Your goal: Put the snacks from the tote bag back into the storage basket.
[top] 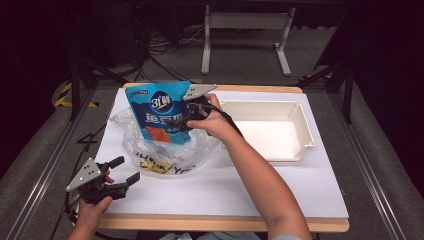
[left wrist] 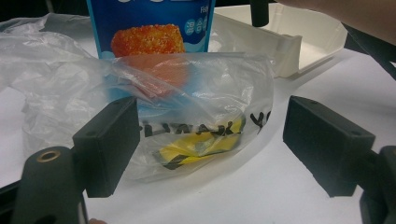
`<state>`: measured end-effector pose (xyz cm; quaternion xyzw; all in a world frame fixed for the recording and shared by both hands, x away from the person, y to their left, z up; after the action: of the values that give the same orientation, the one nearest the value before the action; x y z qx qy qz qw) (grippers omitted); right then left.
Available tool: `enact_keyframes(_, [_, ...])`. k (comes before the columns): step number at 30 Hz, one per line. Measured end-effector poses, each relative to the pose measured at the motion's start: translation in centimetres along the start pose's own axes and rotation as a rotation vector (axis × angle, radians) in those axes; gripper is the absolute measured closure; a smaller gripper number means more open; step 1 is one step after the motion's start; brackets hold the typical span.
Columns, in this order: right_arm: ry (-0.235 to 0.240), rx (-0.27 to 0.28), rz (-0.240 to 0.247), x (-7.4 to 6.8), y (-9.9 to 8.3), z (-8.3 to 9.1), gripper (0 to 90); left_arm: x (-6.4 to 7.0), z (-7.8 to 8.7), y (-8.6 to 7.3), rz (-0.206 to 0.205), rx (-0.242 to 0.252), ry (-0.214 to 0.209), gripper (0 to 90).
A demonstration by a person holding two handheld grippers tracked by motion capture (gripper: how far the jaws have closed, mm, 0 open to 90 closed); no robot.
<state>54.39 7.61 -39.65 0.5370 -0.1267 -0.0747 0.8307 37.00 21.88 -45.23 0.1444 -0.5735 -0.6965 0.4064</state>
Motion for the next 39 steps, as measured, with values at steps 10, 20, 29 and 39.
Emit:
enact_keyframes(10, [-0.024, 0.013, 0.014, -0.17, -0.82, -0.9, 25.4, 0.04, -0.06, 0.03, -0.005, 0.004, -0.002, 19.6])
enact_keyframes(20, [0.036, 0.0, 0.027, -0.79, -0.92, -0.79, 57.8, 0.06, -0.08, 0.02, -0.005, 0.003, 0.0, 19.7])
enact_keyframes(29, [0.024, -0.021, 0.024, -0.91, -0.84, -0.81, 61.7, 0.06, -0.06, 0.06, -0.01, 0.004, 0.001, 19.7])
enact_keyframes(39, [0.025, -0.058, 0.02, -0.96, -0.15, -0.71, 64.3, -0.02, 0.04, 0.1, -0.006, 0.009, 0.003, 19.6])
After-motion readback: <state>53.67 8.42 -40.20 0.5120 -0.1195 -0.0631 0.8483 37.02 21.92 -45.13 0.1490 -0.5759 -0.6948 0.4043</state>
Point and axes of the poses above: each handheld gripper's, and its own axes: z roughly backward along the jaws, y roughly out of its top, x roughly to its right, the point moved 10 cm from there along -z, roughly forward along the jaws, and after that the axes turned 9 degrees about z, right-handed, at the moved point
